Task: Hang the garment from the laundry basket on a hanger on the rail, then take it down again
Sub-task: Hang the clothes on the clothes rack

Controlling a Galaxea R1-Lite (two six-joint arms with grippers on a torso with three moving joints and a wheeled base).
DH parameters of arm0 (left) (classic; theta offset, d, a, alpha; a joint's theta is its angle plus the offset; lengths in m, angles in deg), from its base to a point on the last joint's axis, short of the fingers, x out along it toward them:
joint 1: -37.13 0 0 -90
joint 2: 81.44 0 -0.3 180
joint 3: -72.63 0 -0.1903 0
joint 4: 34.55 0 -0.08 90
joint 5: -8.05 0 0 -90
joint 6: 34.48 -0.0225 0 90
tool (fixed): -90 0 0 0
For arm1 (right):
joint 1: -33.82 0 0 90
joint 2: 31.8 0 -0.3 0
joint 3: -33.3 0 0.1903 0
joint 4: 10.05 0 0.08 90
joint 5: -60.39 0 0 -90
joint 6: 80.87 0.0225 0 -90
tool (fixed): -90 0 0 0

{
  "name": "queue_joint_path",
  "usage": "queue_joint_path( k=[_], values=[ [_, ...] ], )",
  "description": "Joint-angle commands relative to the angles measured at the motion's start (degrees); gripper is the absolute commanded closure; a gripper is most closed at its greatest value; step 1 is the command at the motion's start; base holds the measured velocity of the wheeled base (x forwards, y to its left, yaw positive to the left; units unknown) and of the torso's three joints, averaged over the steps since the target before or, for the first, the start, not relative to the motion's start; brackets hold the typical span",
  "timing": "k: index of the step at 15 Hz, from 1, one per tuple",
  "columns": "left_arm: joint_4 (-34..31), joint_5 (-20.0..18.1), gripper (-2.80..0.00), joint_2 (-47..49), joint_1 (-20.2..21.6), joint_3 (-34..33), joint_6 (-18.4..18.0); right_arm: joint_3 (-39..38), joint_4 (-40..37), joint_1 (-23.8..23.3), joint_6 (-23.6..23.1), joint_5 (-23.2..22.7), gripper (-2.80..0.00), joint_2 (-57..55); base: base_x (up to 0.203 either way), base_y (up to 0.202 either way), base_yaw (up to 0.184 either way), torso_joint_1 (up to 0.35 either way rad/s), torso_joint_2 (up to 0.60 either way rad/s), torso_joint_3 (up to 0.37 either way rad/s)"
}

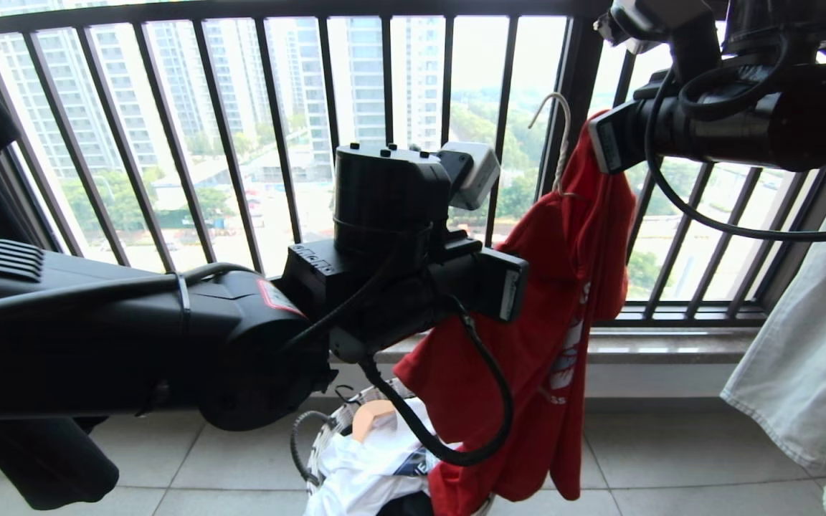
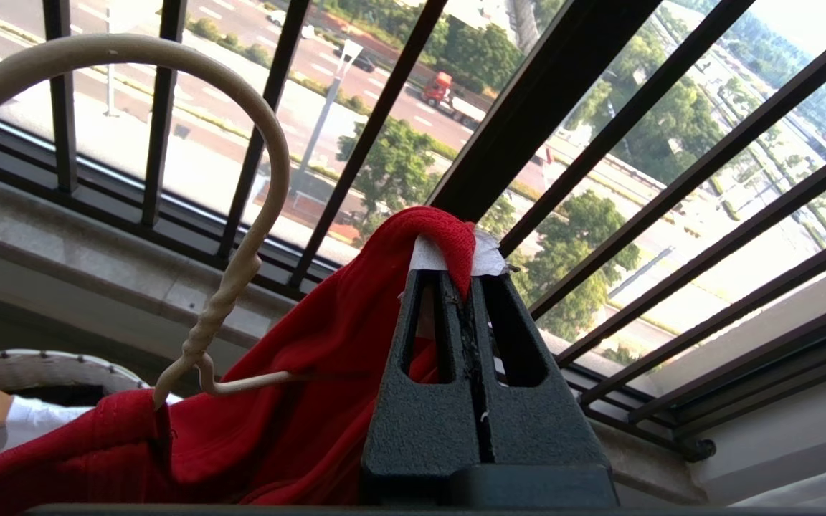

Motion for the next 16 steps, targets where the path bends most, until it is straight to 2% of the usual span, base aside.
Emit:
queue_joint_path(
  k=[1, 3, 9, 11, 13, 16],
  values=[
    [0.15, 2.94, 0.00, 2.77, -0.03, 3.13, 2.16, -0.91, -0.04, 1.02, -0.15, 0.28, 0.00, 1.08, 0.000, 0.000, 0.000, 0.000, 0.00, 0.000],
    [0.16, 5.77, 0.00, 4.50, -0.10, 5.89, 5.21, -1.65, -0.04, 1.36, -0.15, 0.66, 0.00, 1.55, 0.000, 0.000, 0.000, 0.000, 0.00, 0.000],
    [0.31, 6.20, 0.00, 5.69, -1.34, 6.19, 6.99, -2.22, -0.04, 5.73, -0.15, 1.91, 0.00, 1.70, 0.000, 0.000, 0.000, 0.000, 0.00, 0.000],
    [5.64, 6.41, 0.00, 6.55, -1.46, 5.87, 7.02, -2.86, -0.04, 7.51, -0.15, 2.72, 0.00, 1.70, 0.000, 0.000, 0.000, 0.000, 0.00, 0.000],
    [11.32, 9.19, 0.00, 7.69, -1.84, 5.76, 6.65, -4.19, 0.05, 8.73, -0.15, 3.64, 0.00, 1.70, 0.000, 0.000, 0.000, 0.000, 0.00, 0.000],
    [11.46, 9.41, 0.00, 7.59, -2.04, 5.70, 6.67, -4.43, 0.05, 9.63, -0.15, 3.95, 0.00, 1.70, 0.000, 0.000, 0.000, 0.000, 0.00, 0.000]
  ],
)
